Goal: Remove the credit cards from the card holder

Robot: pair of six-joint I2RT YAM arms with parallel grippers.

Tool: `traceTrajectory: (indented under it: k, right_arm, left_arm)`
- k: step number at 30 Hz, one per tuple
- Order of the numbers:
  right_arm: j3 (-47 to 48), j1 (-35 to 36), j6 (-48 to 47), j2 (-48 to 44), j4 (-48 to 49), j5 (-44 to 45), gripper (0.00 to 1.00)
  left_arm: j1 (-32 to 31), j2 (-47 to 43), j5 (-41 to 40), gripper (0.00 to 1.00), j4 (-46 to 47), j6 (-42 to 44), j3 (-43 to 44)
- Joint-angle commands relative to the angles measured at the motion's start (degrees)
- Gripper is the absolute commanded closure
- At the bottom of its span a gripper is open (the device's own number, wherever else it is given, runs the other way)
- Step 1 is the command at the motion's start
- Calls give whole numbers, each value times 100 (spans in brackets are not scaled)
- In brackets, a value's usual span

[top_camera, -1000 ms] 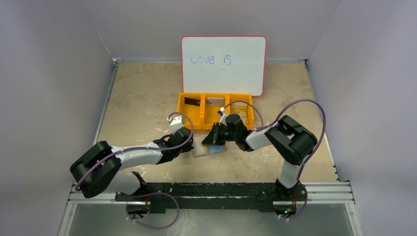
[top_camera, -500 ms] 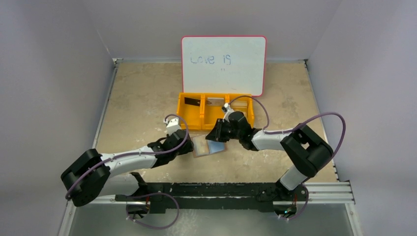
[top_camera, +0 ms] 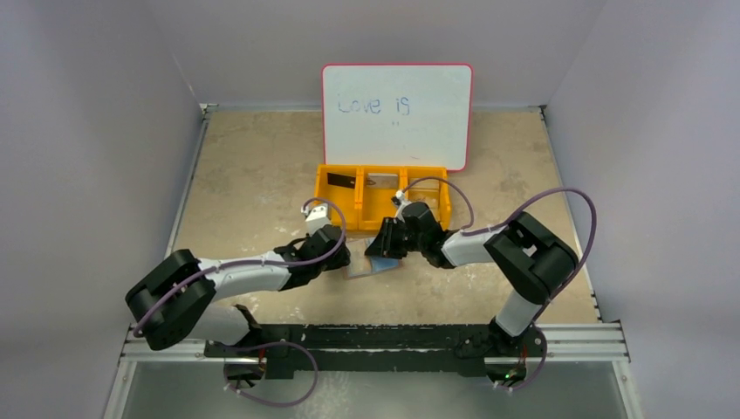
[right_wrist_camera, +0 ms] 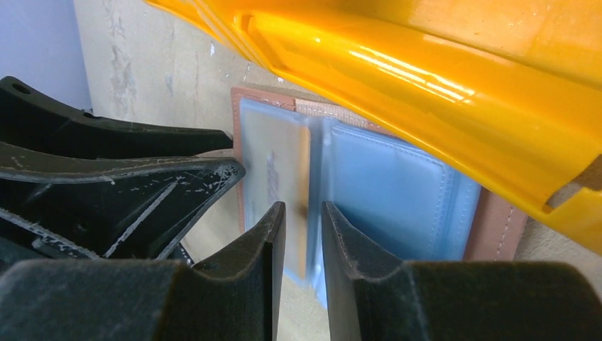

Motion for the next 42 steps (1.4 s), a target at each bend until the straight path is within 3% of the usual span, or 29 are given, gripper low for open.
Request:
traceTrajectory:
  k: [1,5,10,19,23,27,35,42]
  right_arm:
    - [-96,-21,104,50,182,-105,71]
    - [-136,-21,242,138,354,-194,72]
    - [-180,-21,453,235,617,-274,73]
    - [-213,-30,686,331,942,-473,86]
    - [-189,-30,723,328,884,-411,75]
    - [-120,-29,474,80,200,181,74]
    - [-123,-30,101,-667,-706,775,71]
    - [-162,-30,-90,-360,-478,358,71]
  left_arm:
    - [-92,295,-42,64,-526,114,107]
    - [-178,466,-65,73,-600,138,143]
    - [-412,737,-286,77,-812,89,298]
    - [-512,917,-442,85,-858,-3,384]
    - [-566,982,-454,88,-834,2,440]
    - [-578,1001,-506,90,-842,-20,449]
    - [-596,622,-762,82,-906,-165,348]
    - [-594,219,-574,68,-388,-62,178]
